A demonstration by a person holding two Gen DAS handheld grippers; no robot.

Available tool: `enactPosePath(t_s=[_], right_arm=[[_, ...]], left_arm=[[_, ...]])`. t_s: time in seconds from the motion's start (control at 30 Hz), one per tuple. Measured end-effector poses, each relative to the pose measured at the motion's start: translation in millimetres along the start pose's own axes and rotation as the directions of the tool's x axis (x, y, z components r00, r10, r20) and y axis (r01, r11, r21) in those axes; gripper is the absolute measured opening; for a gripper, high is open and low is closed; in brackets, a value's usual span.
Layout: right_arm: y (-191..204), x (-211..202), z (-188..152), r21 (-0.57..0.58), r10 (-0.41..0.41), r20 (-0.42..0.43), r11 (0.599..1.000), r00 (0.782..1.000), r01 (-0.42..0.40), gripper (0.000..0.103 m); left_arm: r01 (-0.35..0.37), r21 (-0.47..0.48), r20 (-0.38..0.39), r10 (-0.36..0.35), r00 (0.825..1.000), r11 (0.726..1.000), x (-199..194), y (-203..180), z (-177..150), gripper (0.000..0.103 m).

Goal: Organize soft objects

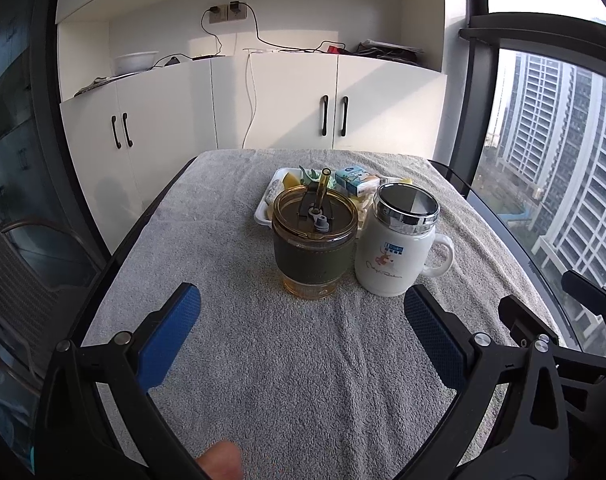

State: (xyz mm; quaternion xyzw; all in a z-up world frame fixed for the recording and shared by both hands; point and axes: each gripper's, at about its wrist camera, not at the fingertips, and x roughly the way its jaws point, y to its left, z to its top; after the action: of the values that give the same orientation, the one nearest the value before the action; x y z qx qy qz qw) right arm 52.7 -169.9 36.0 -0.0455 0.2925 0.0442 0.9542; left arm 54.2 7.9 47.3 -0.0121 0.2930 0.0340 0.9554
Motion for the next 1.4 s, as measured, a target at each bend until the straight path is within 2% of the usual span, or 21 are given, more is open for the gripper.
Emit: enactPosePath(t_s=[1.4], right_arm=[[-1.6, 2.3, -1.1, -0.005, 0.004, -0.007, 1.0, 1.0, -0.004, 0.084]], left_arm=[[-0.008, 0.006, -0.008, 0.008, 1.0, 1.0, 3.4, -0.2, -3.4, 0.103]])
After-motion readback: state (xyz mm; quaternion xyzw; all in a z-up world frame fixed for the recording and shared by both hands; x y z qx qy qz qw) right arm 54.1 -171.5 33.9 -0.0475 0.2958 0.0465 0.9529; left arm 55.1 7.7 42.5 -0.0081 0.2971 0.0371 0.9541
